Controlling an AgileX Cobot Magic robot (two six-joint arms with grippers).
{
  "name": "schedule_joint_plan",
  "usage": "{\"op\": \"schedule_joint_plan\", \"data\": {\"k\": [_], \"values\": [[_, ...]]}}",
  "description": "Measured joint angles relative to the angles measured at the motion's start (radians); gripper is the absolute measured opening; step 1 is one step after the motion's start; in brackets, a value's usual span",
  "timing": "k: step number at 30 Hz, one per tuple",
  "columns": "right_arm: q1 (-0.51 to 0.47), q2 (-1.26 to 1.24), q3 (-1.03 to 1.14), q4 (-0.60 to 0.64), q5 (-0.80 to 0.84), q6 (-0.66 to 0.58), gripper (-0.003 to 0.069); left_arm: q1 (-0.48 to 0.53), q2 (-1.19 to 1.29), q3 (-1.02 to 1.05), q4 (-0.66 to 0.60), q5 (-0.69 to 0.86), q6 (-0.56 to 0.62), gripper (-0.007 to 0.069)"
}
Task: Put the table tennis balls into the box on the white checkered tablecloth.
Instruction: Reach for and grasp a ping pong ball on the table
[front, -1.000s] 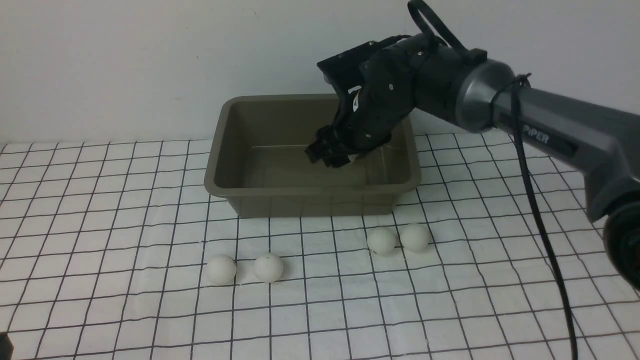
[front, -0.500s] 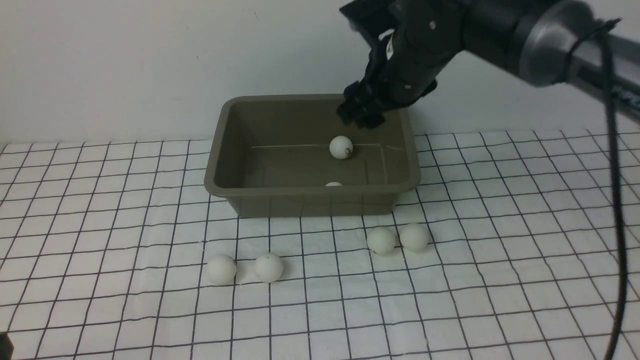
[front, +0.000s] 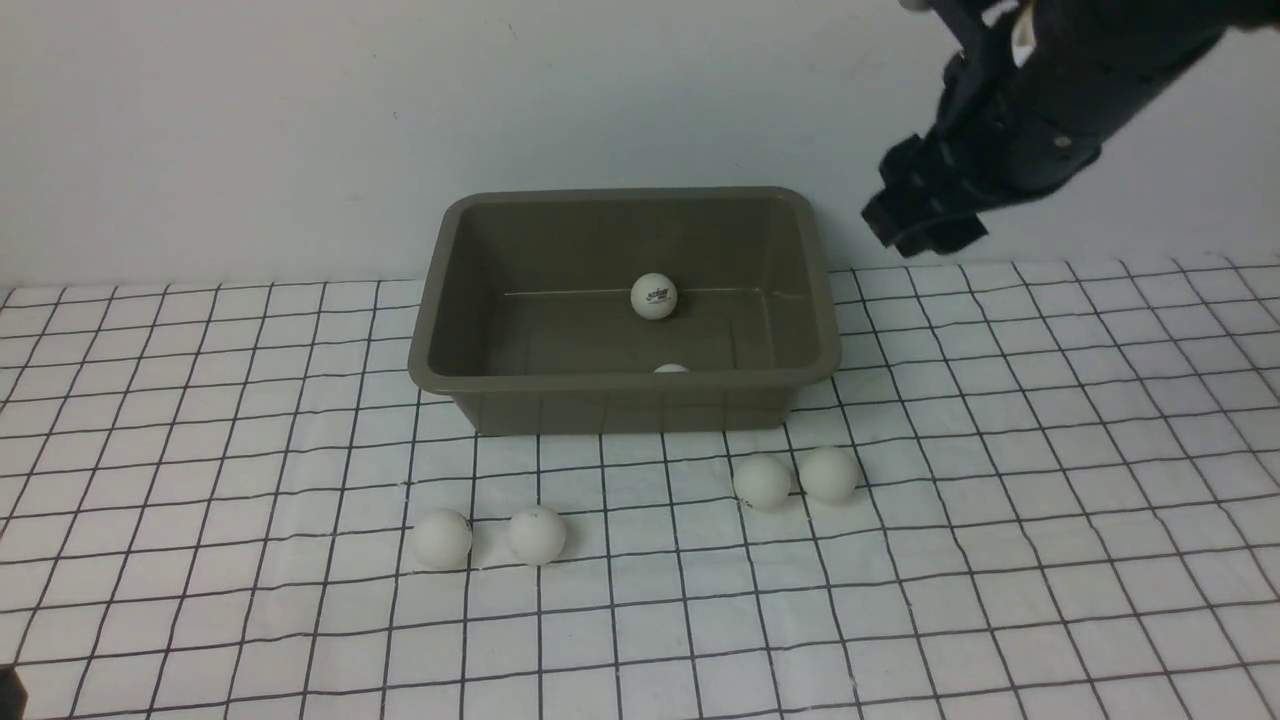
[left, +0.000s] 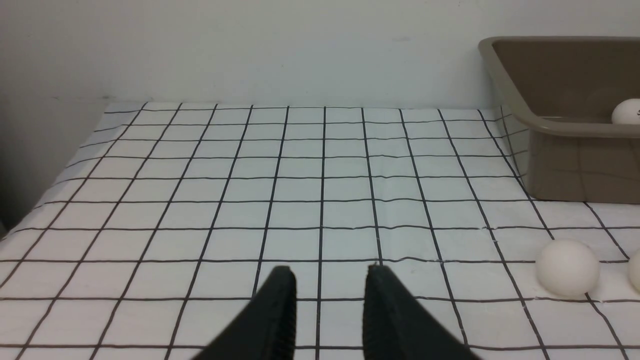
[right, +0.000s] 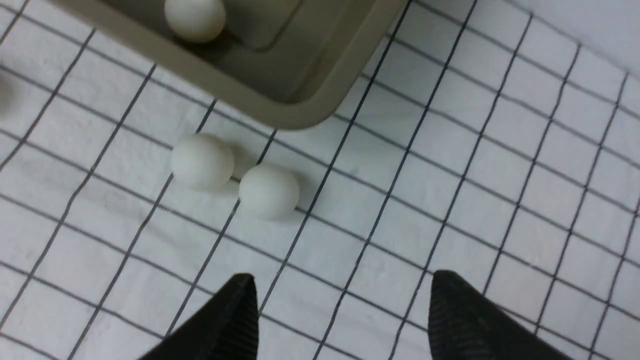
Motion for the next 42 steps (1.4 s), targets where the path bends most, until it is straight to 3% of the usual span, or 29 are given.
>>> {"op": "schedule_joint_plan", "data": {"k": [12, 22, 42], "values": [[0.0, -0.006, 0.239, 0.004, -0.273, 0.0, 0.0421, 0.0, 0.0, 0.0, 0.0, 0.0, 0.0, 0.0174], [0.0, 0.115, 0.275, -0.001, -0.474, -0.002, 0.0421, 0.0, 0.0, 0.0, 0.0, 0.0, 0.0, 0.0174], [0.0, 0.29, 0.276, -0.041, -0.627, -0.003, 0.042, 0.0, 0.0, 0.0, 0.0, 0.0, 0.0, 0.0174]]}}
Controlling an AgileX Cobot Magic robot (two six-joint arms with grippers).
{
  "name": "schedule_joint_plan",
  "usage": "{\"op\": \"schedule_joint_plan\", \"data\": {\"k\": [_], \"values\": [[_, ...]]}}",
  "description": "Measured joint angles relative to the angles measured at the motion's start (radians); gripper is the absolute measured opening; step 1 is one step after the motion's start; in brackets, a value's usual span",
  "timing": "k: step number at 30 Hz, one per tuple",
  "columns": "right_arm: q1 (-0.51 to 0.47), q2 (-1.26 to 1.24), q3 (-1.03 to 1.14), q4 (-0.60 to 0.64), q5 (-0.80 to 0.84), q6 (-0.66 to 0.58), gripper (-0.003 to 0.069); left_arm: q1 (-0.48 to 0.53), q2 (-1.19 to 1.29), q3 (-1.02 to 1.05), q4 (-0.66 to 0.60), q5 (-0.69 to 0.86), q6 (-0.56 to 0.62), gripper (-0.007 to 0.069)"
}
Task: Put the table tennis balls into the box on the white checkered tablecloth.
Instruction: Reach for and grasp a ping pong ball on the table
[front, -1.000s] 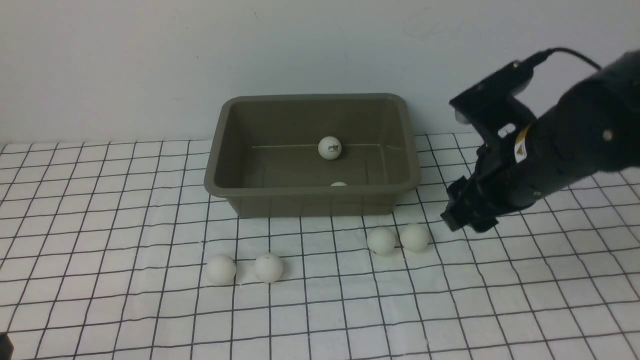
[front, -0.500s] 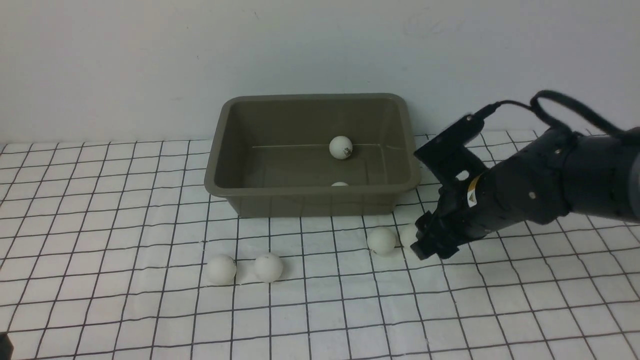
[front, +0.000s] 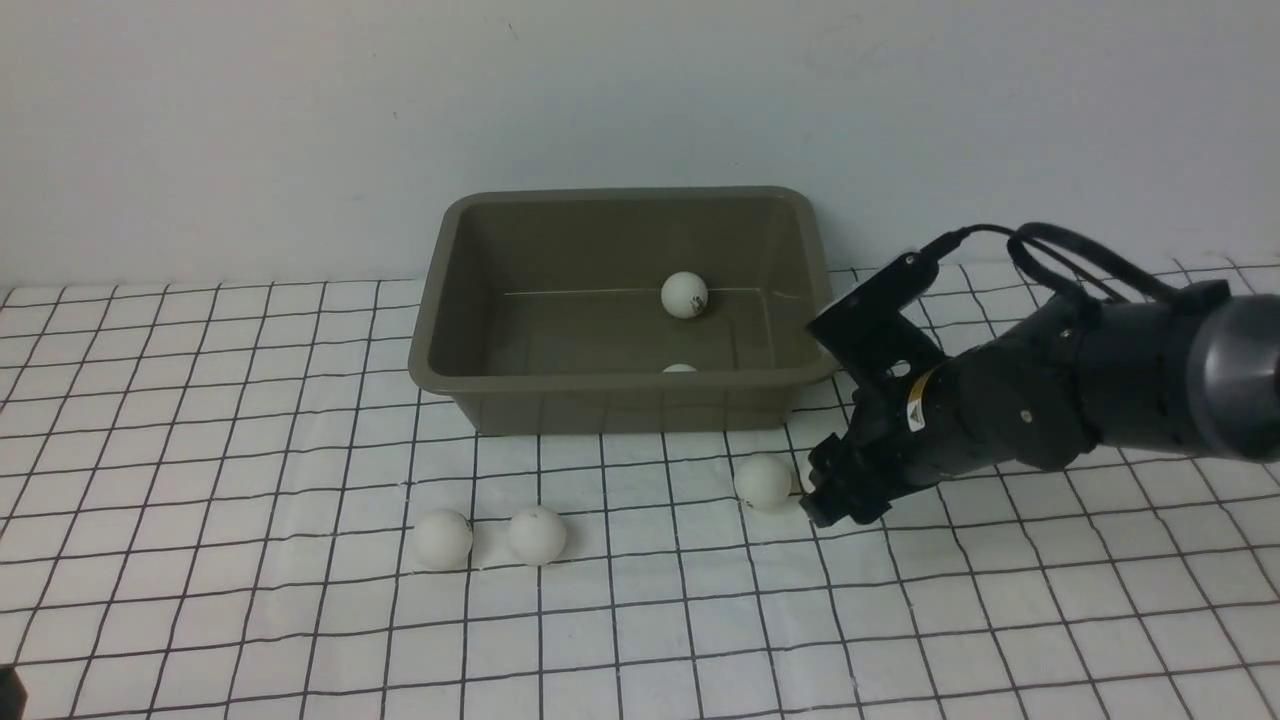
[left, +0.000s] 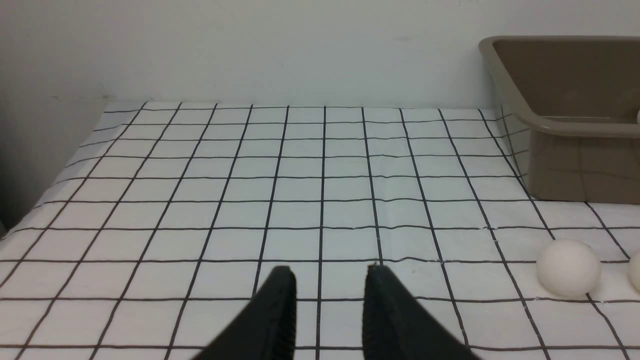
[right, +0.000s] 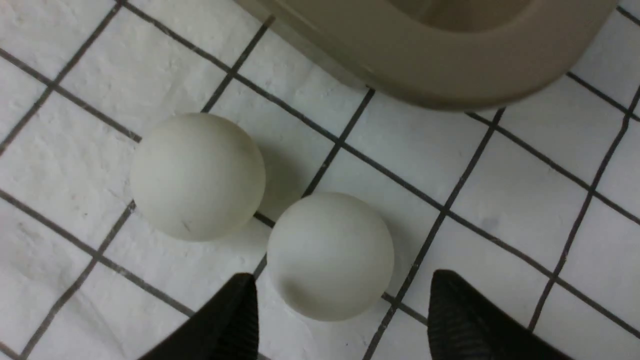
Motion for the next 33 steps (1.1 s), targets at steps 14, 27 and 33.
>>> {"op": "schedule_joint_plan", "data": {"k": [14, 27, 33], "values": [[0.0, 0.069, -0.07, -0.004, -0.027, 0.0, 0.042, 0.0, 0.0, 0.0, 0.0, 0.0, 0.0, 0.0174], [0.0, 0.139, -0.126, -0.004, 0.042, 0.0, 0.0408, 0.0, 0.0, 0.0, 0.0, 0.0, 0.0, 0.0174], [0.0, 0.139, -0.128, -0.004, 0.054, 0.0, 0.0365, 0.0, 0.0, 0.0, 0.0, 0.0, 0.0, 0.0174]]}}
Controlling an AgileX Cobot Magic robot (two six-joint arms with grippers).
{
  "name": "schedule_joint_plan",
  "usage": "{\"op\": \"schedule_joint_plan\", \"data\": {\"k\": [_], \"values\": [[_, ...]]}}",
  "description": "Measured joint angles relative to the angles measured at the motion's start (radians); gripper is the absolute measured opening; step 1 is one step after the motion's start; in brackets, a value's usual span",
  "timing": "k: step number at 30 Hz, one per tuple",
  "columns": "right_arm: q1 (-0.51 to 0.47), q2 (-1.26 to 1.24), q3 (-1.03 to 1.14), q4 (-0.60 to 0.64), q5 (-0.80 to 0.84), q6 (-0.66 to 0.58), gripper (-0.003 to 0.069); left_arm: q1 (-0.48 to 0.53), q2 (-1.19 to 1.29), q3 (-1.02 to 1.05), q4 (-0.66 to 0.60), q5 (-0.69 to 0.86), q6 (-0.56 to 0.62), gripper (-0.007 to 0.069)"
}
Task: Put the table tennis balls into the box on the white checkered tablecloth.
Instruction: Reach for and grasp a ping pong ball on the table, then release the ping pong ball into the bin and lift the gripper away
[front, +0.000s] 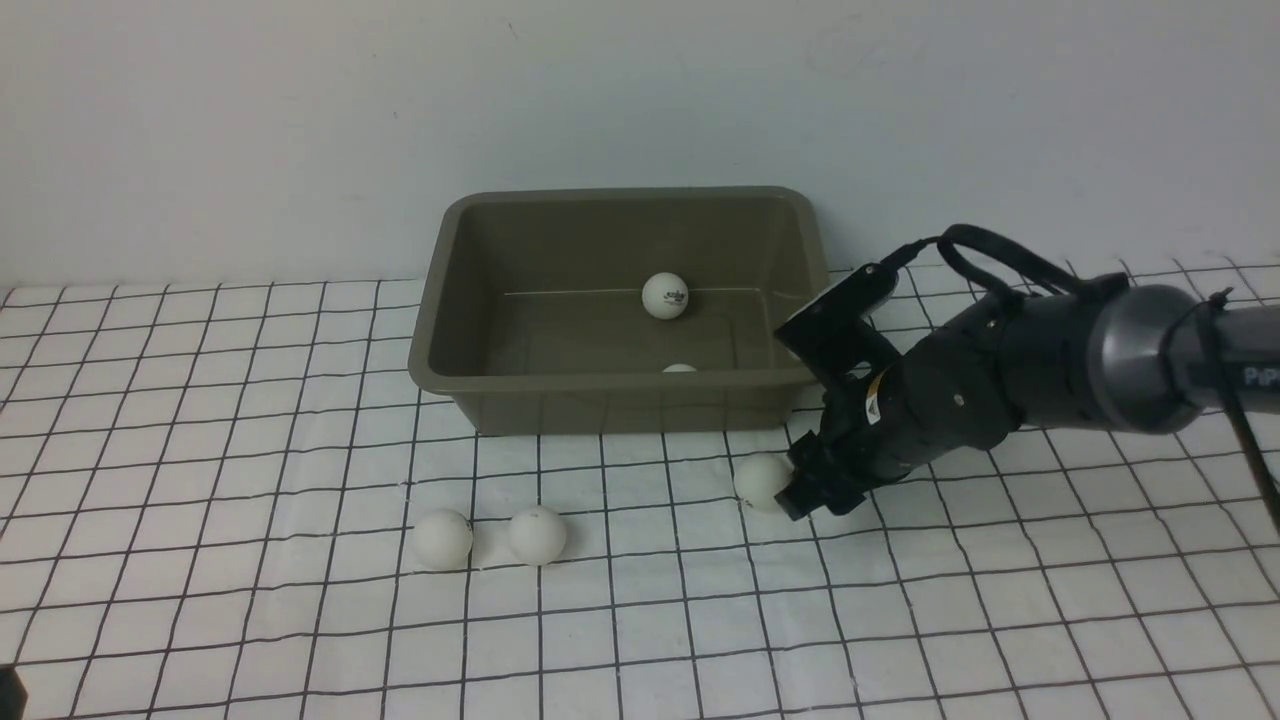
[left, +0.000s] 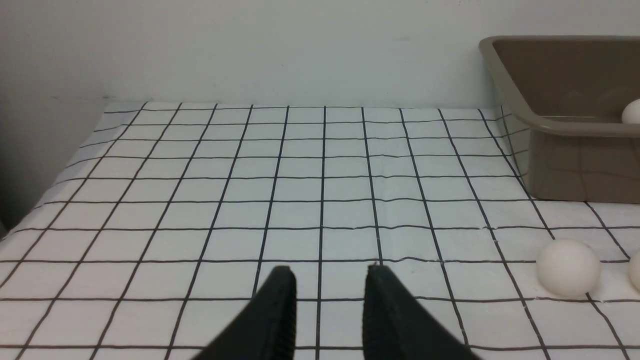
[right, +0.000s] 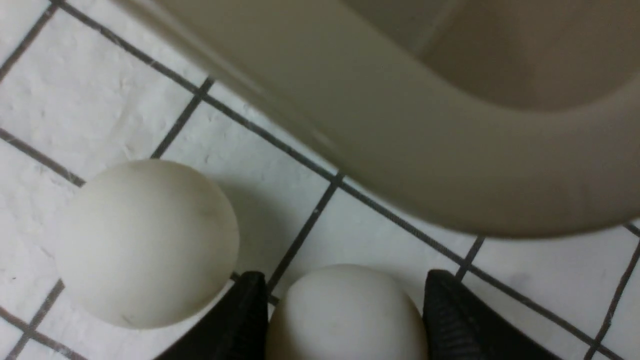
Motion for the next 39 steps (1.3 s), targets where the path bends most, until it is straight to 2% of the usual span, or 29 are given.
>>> {"op": "schedule_joint_plan", "data": {"k": [7, 14, 18, 21, 24, 30, 39], "values": [[0.0, -0.016, -0.002, 0.004, 0.075, 0.0, 0.0365, 0.0, 0.0, 0.0, 0.0, 0.0, 0.001, 0.0174], [0.0, -0.148, -0.002, 0.078, 0.212, -0.004, 0.0365, 0.0, 0.0, 0.0, 0.0, 0.0, 0.001, 0.0174], [0.0, -0.251, -0.013, 0.121, 0.222, -0.028, 0.0365, 0.0, 0.0, 0.0, 0.0, 0.0, 0.001, 0.0174], [0.0, -0.306, -0.113, 0.17, 0.189, -0.083, 0.0365, 0.0, 0.0, 0.0, 0.0, 0.0, 0.001, 0.0174], [0.0, -0.252, -0.248, 0.183, 0.174, -0.117, 0.0365, 0.0, 0.0, 0.0, 0.0, 0.0, 0.001, 0.0174], [0.0, -0.02, -0.481, 0.209, 0.251, -0.131, 0.0365, 0.0, 0.0, 0.0, 0.0, 0.0, 0.001, 0.0174], [0.0, 0.129, -0.597, 0.262, 0.264, -0.133, 0.0365, 0.0, 0.0, 0.0, 0.0, 0.0, 0.001, 0.0174]]}}
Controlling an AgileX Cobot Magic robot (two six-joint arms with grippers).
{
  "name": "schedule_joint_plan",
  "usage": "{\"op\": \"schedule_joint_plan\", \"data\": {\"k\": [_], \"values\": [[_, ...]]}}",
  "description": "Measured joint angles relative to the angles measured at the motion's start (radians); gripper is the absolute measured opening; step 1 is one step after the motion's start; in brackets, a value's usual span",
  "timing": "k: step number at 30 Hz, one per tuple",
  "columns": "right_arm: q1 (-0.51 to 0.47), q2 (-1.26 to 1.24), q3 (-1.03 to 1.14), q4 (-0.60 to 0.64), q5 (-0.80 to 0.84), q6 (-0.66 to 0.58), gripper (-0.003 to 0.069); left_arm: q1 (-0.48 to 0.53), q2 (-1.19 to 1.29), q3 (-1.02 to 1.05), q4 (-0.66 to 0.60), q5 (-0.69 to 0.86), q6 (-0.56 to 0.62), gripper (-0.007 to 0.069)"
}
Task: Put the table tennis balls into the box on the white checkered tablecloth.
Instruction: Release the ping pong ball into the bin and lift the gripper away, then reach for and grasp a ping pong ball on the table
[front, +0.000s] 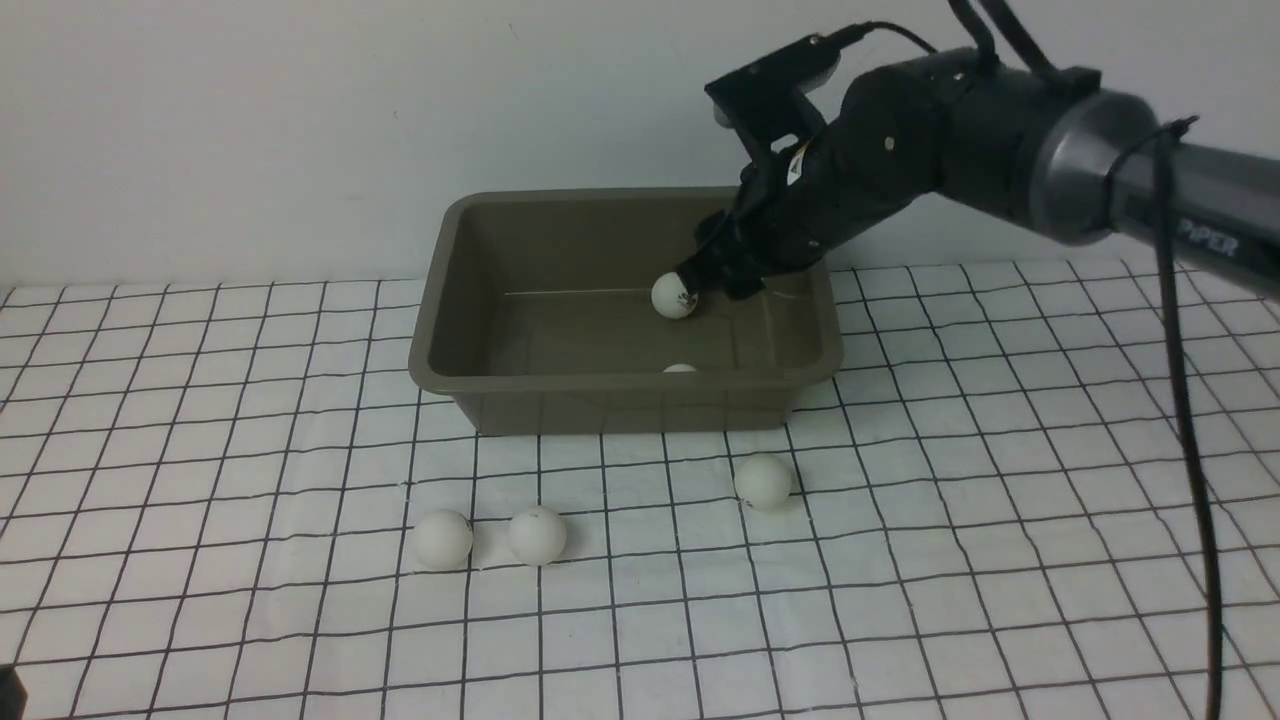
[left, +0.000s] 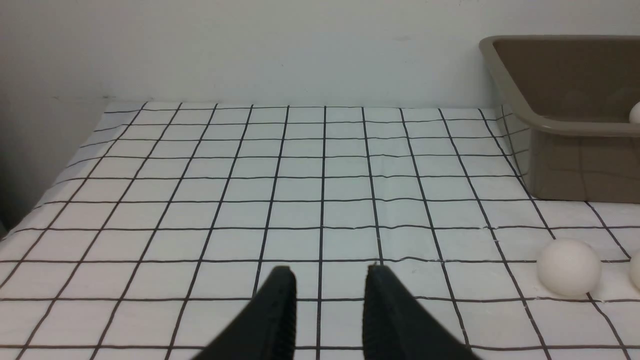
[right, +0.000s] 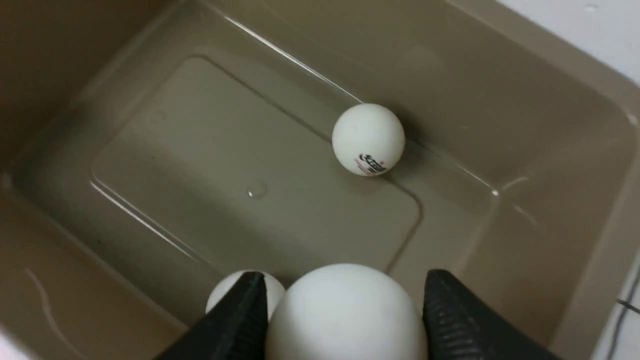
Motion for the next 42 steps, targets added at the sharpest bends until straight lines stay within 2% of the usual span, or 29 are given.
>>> {"op": "schedule_joint_plan", "data": {"k": [14, 17, 21, 28, 30, 36, 42], "values": [[0.0, 0.037, -0.035, 0.037, 0.013, 0.0, 0.0399, 0.0, 0.0, 0.0, 0.0, 0.0, 0.0, 0.0174], [0.0, 0.026, -0.066, 0.037, 0.068, 0.0, 0.0399, 0.0, 0.0, 0.0, 0.0, 0.0, 0.0, 0.0174], [0.0, -0.02, -0.142, 0.028, 0.244, 0.0, 0.0399, 0.0, 0.0, 0.0, 0.0, 0.0, 0.0, 0.0174], [0.0, -0.113, -0.184, -0.06, 0.515, -0.001, 0.0399, 0.0, 0.0, 0.0, 0.0, 0.0, 0.001, 0.0174], [0.0, -0.117, -0.182, -0.065, 0.538, -0.001, 0.0399, 0.0, 0.0, 0.0, 0.0, 0.0, 0.001, 0.0174], [0.0, -0.173, -0.095, -0.027, 0.54, -0.001, 0.0395, 0.0, 0.0, 0.0, 0.0, 0.0, 0.001, 0.0174], [0.0, -0.352, 0.153, -0.004, 0.512, 0.0, 0.0354, 0.0, 0.0, 0.0, 0.0, 0.0, 0.001, 0.0174]]}}
